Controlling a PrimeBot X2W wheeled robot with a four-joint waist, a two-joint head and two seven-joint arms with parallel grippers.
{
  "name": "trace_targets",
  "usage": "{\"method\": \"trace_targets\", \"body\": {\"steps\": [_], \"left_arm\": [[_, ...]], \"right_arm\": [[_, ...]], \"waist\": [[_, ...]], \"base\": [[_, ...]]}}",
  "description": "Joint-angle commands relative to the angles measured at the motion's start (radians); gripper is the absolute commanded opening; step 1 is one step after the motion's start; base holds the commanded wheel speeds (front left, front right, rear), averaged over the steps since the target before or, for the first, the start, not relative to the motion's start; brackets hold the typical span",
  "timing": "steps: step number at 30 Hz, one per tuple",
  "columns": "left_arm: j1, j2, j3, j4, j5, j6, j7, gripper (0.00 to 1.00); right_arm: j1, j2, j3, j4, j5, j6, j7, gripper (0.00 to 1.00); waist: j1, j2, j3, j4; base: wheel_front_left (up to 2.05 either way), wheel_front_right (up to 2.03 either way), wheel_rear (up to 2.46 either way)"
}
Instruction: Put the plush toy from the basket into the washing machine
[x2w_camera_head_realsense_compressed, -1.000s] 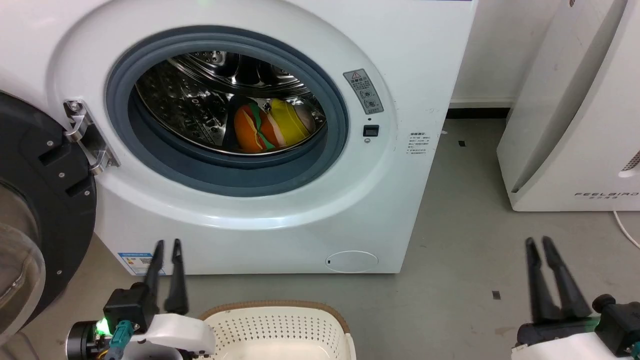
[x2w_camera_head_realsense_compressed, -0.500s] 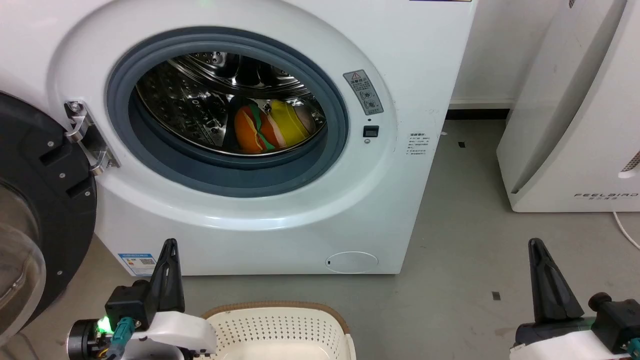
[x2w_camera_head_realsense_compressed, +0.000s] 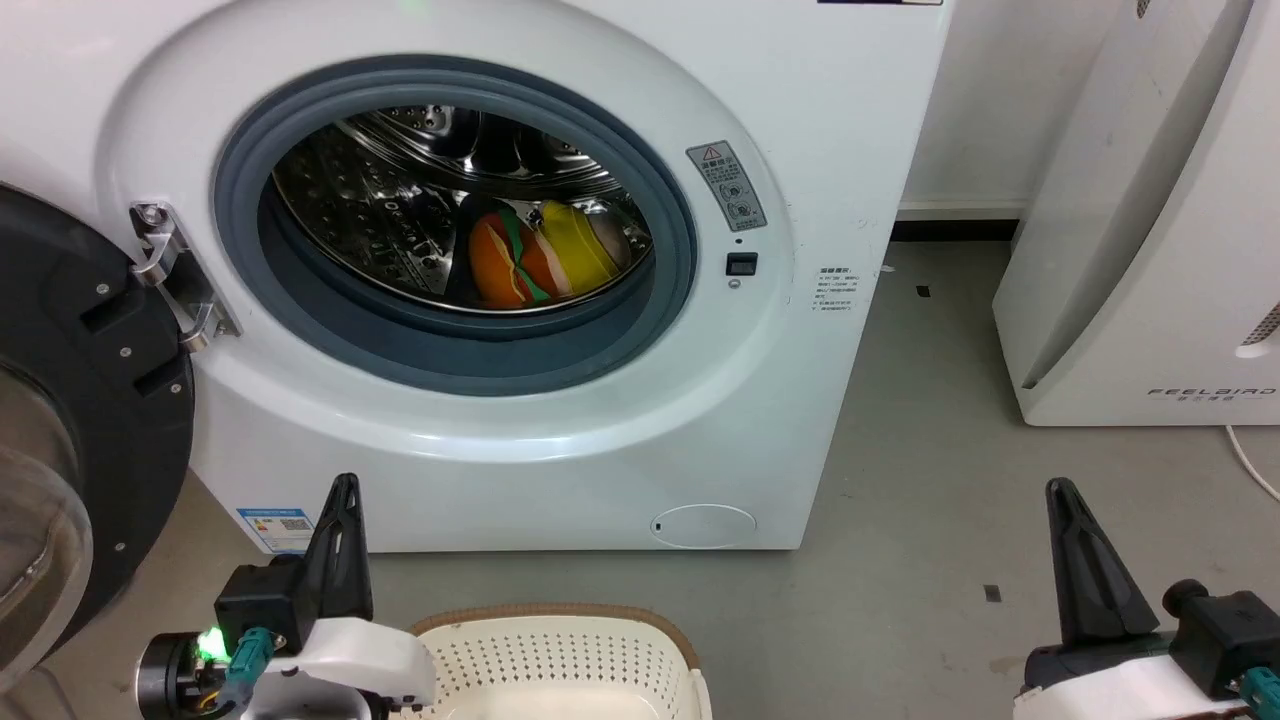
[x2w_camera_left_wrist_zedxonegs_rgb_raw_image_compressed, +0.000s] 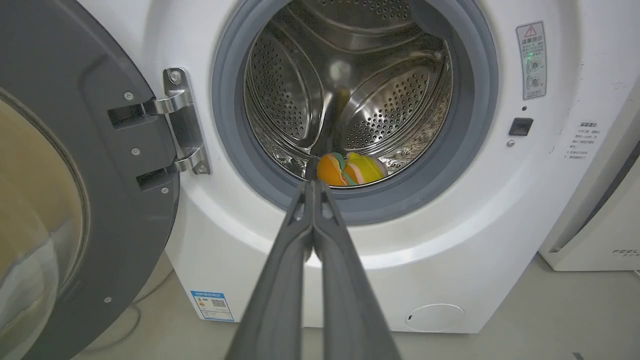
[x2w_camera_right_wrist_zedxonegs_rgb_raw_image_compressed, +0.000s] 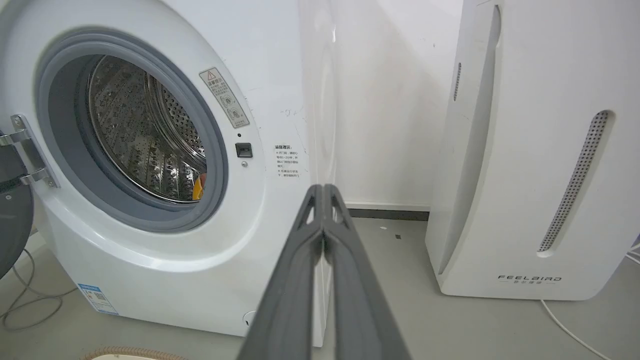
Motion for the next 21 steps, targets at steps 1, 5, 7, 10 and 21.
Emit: {"method": "trace_targets", "body": {"steps": [1, 5, 7, 10, 21], "left_arm": [[0.011, 0.001, -0.002, -0.01, 0.005, -0.003, 0.006, 0.0], [0.013, 0.001, -0.003, -0.016, 0.007, -0.004, 0.015, 0.0], [0.014, 0.001, -0.004, -0.019, 0.008, -0.005, 0.019, 0.0], [0.015, 0.0, -0.005, -0.023, 0.01, -0.005, 0.025, 0.0], [0.019, 0.0, -0.01, -0.039, 0.016, -0.007, 0.047, 0.0]], "right_arm": [[-0.011, 0.0, 0.003, 0.005, -0.004, 0.0, 0.007, 0.0], [-0.013, 0.0, 0.005, 0.006, -0.008, 0.0, 0.015, 0.0], [-0.014, 0.0, 0.005, 0.007, -0.01, 0.0, 0.019, 0.0], [-0.015, 0.0, 0.007, 0.007, -0.013, 0.0, 0.025, 0.0], [-0.021, 0.0, 0.012, 0.011, -0.023, 0.0, 0.048, 0.0]], "waist": [[0.0, -0.0001, 0.0, 0.0], [0.0, -0.0001, -0.001, 0.0], [0.0, -0.0001, -0.001, 0.0], [0.0, -0.0001, -0.002, 0.0], [0.0, -0.0001, -0.004, 0.0]], "base": [[0.0, 0.0, 0.0], [0.0, 0.0, 0.0], [0.0, 0.0, 0.0], [0.0, 0.0, 0.0], [0.0, 0.0, 0.0]]}}
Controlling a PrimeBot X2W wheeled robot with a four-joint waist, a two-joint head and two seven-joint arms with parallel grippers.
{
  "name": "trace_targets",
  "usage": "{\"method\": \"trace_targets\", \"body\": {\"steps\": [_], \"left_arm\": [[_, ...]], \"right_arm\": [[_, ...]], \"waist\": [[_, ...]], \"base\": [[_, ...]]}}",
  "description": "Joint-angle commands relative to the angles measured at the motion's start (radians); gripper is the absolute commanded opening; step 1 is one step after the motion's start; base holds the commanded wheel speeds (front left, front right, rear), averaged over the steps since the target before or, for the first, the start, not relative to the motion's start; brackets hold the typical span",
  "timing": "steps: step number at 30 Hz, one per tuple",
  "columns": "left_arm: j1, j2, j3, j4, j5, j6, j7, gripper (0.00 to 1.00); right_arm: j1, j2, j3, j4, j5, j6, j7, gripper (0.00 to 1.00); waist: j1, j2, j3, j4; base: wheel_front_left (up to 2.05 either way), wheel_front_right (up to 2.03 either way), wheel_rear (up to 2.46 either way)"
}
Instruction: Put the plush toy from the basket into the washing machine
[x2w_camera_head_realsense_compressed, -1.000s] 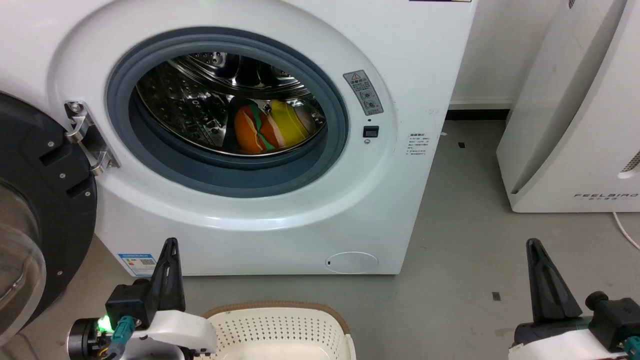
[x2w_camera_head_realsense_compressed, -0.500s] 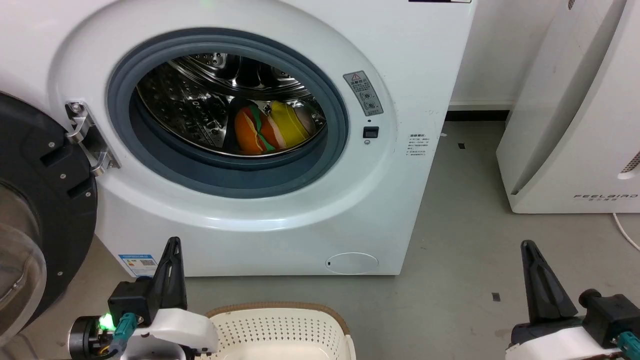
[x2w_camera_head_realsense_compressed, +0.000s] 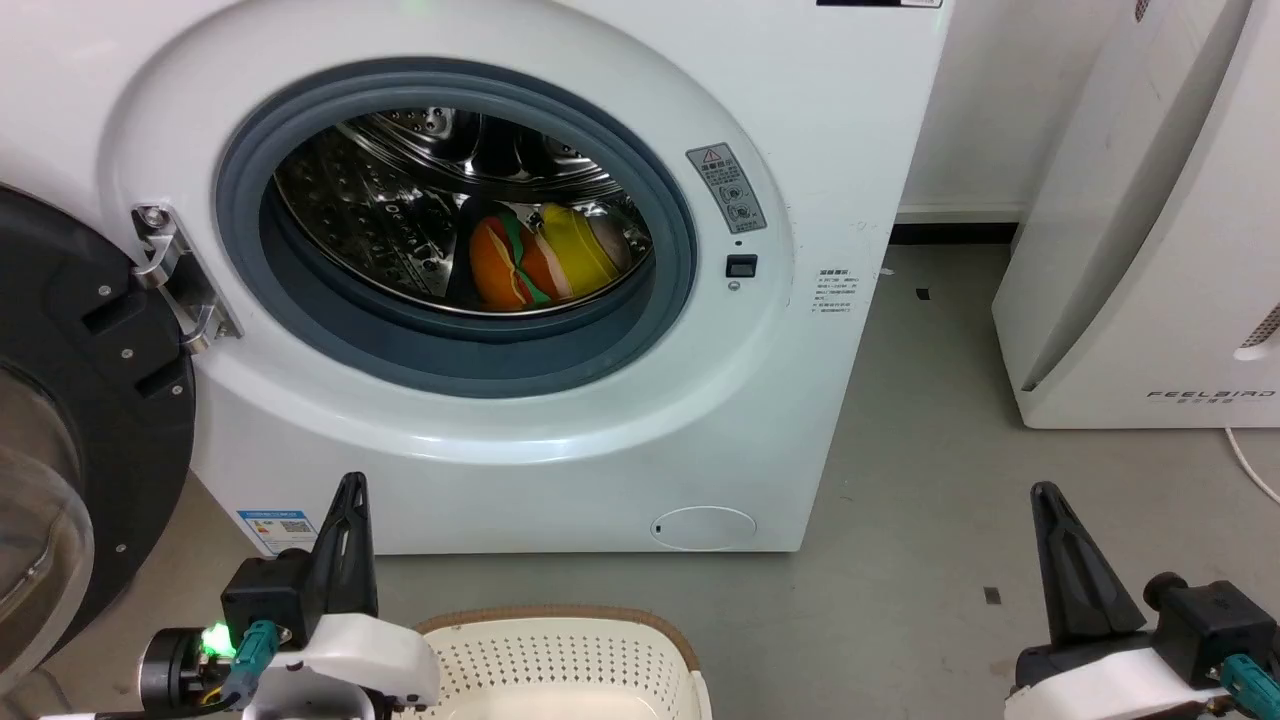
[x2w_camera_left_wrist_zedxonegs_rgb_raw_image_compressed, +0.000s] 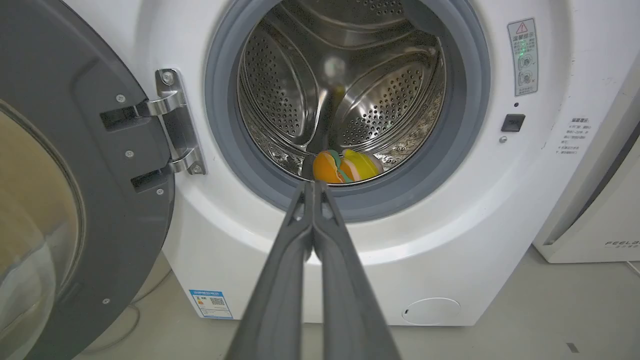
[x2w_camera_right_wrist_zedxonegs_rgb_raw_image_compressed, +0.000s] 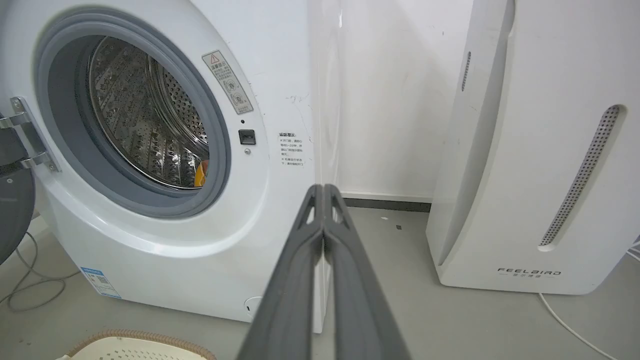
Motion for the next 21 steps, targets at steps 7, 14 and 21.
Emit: {"method": "trace_targets", "body": {"steps": [7, 14, 21], "left_arm": [[0.016, 0.0, -0.005, -0.018, 0.011, -0.002, 0.018, 0.0], [0.019, 0.0, -0.008, -0.028, 0.015, -0.003, 0.032, 0.0], [0.021, 0.0, -0.011, -0.038, 0.018, -0.005, 0.046, 0.0]], "right_arm": [[-0.02, 0.0, 0.004, 0.006, -0.014, 0.0, 0.019, 0.0], [-0.023, 0.0, 0.007, 0.008, -0.021, 0.0, 0.033, 0.0], [-0.027, 0.0, 0.011, 0.01, -0.028, -0.001, 0.047, 0.0]], "waist": [[-0.0001, 0.0, -0.001, 0.0], [-0.0001, 0.0, -0.003, 0.0], [-0.0001, 0.0, -0.004, 0.0]], "base": [[0.0, 0.0, 0.0], [0.0, 0.0, 0.0], [0.0, 0.0, 0.0]]}}
